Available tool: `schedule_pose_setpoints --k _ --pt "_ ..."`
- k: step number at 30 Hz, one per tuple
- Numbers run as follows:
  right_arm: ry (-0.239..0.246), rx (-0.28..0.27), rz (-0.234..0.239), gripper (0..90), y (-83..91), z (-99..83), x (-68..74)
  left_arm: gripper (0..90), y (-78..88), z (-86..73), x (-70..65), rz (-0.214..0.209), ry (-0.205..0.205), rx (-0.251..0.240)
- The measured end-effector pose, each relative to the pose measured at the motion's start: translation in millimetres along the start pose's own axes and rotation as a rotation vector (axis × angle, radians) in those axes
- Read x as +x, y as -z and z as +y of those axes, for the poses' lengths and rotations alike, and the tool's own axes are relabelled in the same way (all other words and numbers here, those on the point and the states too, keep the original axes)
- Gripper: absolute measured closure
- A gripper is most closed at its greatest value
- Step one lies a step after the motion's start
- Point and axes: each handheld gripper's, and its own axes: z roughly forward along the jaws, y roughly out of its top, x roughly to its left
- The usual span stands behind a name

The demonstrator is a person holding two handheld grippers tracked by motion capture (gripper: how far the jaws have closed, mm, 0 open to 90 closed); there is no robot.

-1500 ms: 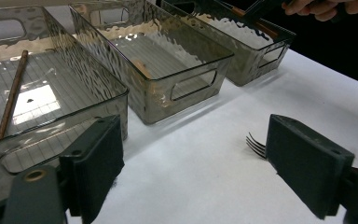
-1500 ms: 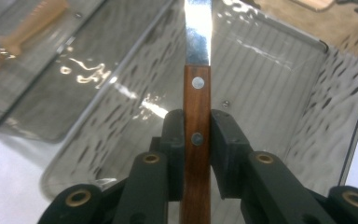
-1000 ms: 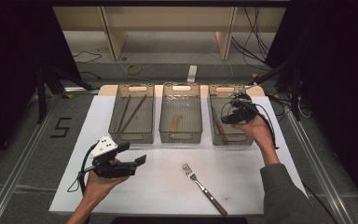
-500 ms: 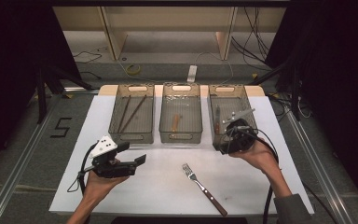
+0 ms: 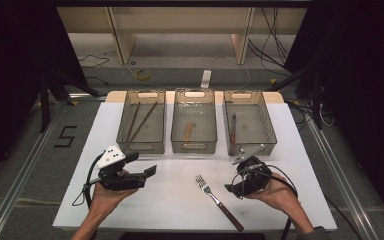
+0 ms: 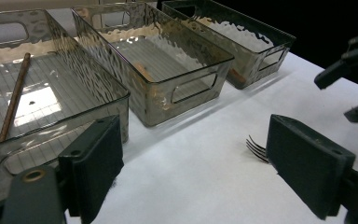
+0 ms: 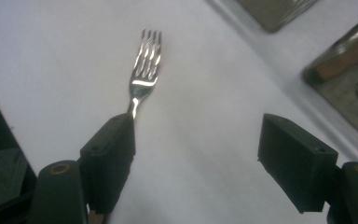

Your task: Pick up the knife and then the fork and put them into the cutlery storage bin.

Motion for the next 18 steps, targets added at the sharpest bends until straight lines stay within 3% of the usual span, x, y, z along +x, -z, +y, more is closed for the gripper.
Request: schedule_pose_setpoints --k 4,8,18 --pt "0.017 0.031 0.008 28.7 -8.3 -6.4 9.5 18.2 0.1 0.0 -0.7 -0.001 0.001 0.001" --pt "0.033 0.056 0.044 34.5 -14.5 -12.4 17.2 18.1 0.0 -0.1 -0.1 0.0 0.001 0.002" --pt "0.057 0.104 0.085 45.5 -27.0 -20.2 33.2 18.1 -1.1 -0.6 0.6 0.001 0.005 0.006"
